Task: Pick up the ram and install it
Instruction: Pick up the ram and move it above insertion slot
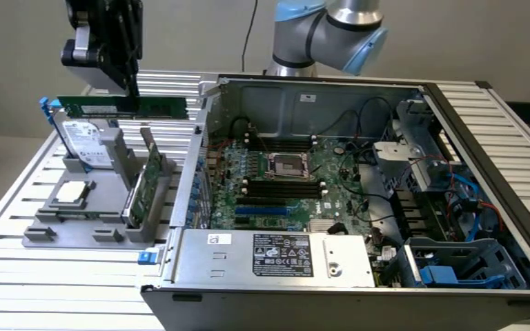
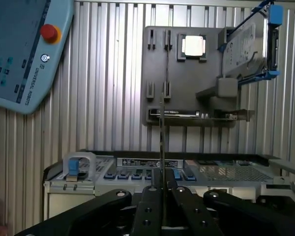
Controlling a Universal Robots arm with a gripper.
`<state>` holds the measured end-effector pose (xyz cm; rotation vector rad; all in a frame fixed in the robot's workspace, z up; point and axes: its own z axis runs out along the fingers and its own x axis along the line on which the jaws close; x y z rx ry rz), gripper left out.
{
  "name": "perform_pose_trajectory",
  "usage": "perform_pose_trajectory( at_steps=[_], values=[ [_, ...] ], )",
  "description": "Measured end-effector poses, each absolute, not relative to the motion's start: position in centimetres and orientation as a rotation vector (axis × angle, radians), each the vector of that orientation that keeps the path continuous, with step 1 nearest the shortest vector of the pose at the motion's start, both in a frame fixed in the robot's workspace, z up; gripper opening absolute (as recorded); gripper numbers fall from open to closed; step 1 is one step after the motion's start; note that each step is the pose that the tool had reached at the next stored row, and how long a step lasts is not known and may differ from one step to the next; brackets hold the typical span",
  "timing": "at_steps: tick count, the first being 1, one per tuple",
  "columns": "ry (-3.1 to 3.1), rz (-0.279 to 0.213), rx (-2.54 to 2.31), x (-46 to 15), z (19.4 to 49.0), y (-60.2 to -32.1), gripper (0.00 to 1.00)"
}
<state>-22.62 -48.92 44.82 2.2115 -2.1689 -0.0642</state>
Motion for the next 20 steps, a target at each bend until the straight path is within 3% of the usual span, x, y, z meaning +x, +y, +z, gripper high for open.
perform_pose_trajectory(
  at_steps=[20],
  values=[
    [-2.162,-0.073,2.204,-13.5,45.0,-48.9,0.14]
  ],
)
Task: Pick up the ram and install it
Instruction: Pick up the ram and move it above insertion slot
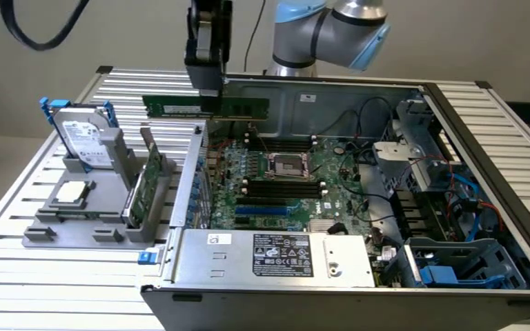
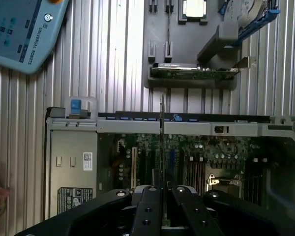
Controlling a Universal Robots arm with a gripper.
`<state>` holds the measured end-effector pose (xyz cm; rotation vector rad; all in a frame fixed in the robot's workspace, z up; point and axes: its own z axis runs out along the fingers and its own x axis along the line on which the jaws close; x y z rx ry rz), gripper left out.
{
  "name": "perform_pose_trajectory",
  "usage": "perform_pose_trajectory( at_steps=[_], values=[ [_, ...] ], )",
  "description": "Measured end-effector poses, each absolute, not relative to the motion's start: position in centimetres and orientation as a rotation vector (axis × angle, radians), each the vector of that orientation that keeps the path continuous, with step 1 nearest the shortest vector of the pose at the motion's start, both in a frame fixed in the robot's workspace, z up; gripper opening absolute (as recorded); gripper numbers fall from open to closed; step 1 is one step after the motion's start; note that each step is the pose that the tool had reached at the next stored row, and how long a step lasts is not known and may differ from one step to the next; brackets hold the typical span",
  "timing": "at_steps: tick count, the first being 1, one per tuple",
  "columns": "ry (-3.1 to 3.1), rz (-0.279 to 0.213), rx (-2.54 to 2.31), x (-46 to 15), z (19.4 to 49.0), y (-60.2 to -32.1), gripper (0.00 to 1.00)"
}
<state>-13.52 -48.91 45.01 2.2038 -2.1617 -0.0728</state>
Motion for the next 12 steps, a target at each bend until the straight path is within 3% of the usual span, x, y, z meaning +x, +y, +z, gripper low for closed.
perform_pose_trajectory(
  at_steps=[12],
  values=[
    [-2.161,-0.071,2.203,-8.3,44.4,-47.6,0.14]
  ],
)
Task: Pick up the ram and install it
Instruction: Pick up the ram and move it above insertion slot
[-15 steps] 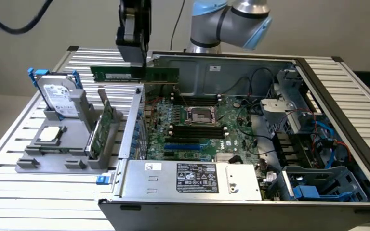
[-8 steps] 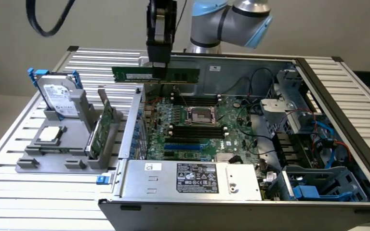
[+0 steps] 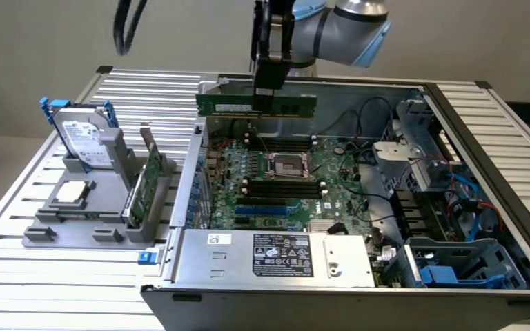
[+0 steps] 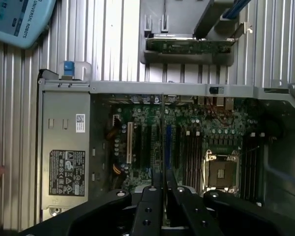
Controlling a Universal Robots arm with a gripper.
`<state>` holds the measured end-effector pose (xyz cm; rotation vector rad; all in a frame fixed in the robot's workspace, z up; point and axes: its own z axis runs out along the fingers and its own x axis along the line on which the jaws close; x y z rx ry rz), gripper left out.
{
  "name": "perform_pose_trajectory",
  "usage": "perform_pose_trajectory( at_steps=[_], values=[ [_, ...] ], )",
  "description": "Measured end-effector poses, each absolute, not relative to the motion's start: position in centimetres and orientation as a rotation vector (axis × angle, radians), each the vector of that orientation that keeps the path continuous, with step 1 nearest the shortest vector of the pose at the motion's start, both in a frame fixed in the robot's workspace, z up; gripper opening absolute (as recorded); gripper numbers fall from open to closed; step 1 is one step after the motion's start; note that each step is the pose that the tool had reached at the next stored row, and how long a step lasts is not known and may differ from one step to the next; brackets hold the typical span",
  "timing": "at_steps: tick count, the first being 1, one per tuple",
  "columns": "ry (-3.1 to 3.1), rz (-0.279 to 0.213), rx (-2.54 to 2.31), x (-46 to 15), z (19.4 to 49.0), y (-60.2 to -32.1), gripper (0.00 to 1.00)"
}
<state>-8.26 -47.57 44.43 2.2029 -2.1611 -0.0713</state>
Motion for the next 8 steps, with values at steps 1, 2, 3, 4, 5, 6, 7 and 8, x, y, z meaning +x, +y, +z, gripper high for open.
perform_pose_trajectory(
  at_steps=[1,2,3,4,5,6,7,8],
  values=[
    [-2.161,-0.071,2.203,-7.9,44.2,-47.2,0.14],
    [-2.161,-0.071,2.203,-7.5,44.1,-46.9,0.14],
    [-2.161,-0.071,2.203,-7.2,43.9,-46.6,0.14],
    [-2.161,-0.071,2.203,-6.9,43.7,-46.2,0.14],
    [-2.161,-0.071,2.203,-6.6,43.5,-45.9,0.14],
    [-2.161,-0.071,2.203,-6.3,43.3,-45.6,0.14],
    [-2.161,-0.071,2.203,-6.0,43.1,-45.3,0.14],
    [-2.161,-0.071,2.203,-5.7,43.0,-45.0,0.14]
  ],
)
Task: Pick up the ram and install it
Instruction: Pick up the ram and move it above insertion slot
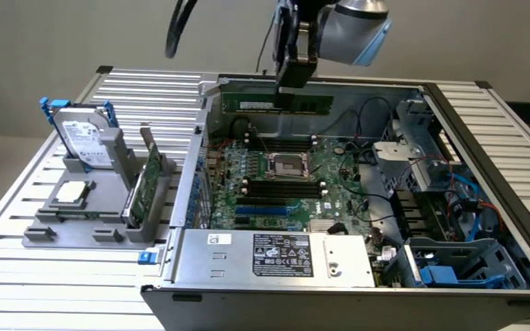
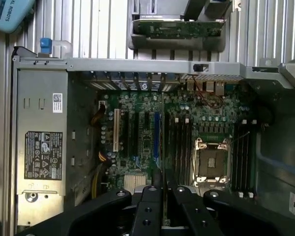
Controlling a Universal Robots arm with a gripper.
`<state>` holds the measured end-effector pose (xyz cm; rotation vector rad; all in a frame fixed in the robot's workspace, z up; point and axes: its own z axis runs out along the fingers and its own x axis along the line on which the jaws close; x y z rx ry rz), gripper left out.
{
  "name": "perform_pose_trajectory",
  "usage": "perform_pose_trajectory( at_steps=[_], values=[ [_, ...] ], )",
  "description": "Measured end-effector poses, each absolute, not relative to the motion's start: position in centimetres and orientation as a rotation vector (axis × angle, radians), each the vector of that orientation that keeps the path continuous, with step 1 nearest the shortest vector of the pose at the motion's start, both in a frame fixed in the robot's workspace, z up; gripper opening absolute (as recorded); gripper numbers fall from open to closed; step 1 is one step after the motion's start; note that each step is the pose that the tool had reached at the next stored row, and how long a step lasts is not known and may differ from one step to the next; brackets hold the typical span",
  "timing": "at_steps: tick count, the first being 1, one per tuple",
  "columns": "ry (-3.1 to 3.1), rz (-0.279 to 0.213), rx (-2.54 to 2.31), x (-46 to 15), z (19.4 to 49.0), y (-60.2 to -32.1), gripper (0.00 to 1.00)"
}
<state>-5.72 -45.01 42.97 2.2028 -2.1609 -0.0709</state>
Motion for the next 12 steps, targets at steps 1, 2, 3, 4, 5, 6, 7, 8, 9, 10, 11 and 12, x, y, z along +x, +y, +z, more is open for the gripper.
perform_pose_trajectory(
  at_steps=[1,2,3,4,5,6,7,8,9,10,11,12],
  values=[
    [-2.161,-0.071,2.203,-5.5,42.8,-44.7,0.14],
    [-2.161,-0.071,2.203,-5.3,42.6,-44.5,0.14],
    [-2.161,-0.071,2.203,-5.2,42.4,-44.3,0.14],
    [-2.161,-0.071,2.202,-5.1,42.3,-44.0,0.14],
    [-2.161,-0.071,2.202,-5.0,42.1,-43.8,0.14],
    [-2.162,-0.071,2.202,-4.9,41.9,-43.7,0.14],
    [-2.162,-0.071,2.201,-4.7,41.7,-43.5,0.14],
    [-2.163,-0.071,2.201,-4.6,41.5,-43.3,0.14],
    [-2.164,-0.071,2.200,-4.5,41.3,-43.2,0.14],
    [-2.165,-0.071,2.199,-4.4,41.2,-43.1,0.14],
    [-2.166,-0.071,2.198,-4.3,41.0,-42.9,0.14],
    [-2.167,-0.071,2.197,-4.1,40.8,-42.8,0.14]
  ],
)
